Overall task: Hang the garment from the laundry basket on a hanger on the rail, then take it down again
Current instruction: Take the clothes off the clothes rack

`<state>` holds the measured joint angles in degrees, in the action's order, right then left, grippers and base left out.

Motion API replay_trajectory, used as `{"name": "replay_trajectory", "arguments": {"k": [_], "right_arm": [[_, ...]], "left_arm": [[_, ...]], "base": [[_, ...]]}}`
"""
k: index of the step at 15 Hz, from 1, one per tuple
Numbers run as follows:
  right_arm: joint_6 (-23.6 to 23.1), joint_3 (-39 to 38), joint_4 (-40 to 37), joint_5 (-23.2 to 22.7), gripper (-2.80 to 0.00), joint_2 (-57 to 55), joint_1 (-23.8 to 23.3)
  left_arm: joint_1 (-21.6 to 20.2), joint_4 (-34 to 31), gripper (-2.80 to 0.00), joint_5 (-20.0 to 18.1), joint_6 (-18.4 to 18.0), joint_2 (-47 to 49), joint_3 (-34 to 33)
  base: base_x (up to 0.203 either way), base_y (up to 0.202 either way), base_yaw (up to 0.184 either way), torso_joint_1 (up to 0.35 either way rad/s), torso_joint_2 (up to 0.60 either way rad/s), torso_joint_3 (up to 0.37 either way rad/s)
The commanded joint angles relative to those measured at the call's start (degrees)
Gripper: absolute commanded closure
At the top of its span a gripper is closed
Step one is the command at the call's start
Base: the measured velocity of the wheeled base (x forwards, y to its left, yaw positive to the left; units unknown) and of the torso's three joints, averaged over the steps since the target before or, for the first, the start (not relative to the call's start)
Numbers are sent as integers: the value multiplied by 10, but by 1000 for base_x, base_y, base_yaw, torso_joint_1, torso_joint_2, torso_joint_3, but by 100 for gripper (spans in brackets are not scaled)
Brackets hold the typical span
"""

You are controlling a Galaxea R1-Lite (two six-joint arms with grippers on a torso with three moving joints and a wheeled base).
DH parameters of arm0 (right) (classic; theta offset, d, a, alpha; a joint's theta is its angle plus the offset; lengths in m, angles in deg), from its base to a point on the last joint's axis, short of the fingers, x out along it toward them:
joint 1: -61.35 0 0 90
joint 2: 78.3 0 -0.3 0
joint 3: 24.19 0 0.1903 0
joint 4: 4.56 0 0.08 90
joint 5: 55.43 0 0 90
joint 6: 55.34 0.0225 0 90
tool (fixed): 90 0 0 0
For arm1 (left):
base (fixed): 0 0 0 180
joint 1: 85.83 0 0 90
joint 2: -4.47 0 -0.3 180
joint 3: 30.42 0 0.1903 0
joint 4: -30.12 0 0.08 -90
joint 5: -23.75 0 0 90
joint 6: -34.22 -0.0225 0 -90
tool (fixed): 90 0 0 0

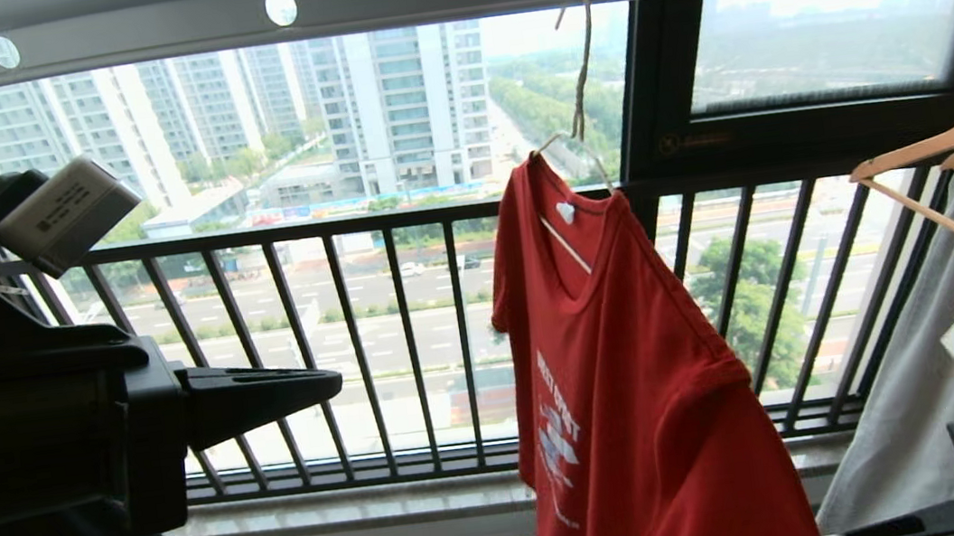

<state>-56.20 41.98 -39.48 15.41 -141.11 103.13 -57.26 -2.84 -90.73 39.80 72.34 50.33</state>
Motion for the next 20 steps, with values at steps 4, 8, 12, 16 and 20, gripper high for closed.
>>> {"name": "replay_trajectory", "arguments": {"k": [4, 8, 12, 16, 20], "right_arm": [[-1, -49, -43, 24, 0, 9, 0], [-1, -49, -42, 32, 0, 28, 0], [-1, -36, -42, 44, -280, 72, 0], [-1, -13, -94, 68, -280, 151, -4], [2, -22, -126, 129, 0, 267, -52]], "left_arm": [[0, 0, 0, -1, 1, -2, 2], [0, -1, 0, 0, 1, -2, 4], [0, -3, 0, -1, 2, -4, 7], [1, -12, 0, -2, 1, -21, -21], [-9, -82, 0, 13, -2, -46, -98]], "base": [[0, 0, 0, 0, 0, 0], [0, 0, 0, 0, 0, 0], [0, 0, 0, 0, 0, 0], [0, 0, 0, 0, 0, 0], [0, 0, 0, 0, 0, 0]]}}
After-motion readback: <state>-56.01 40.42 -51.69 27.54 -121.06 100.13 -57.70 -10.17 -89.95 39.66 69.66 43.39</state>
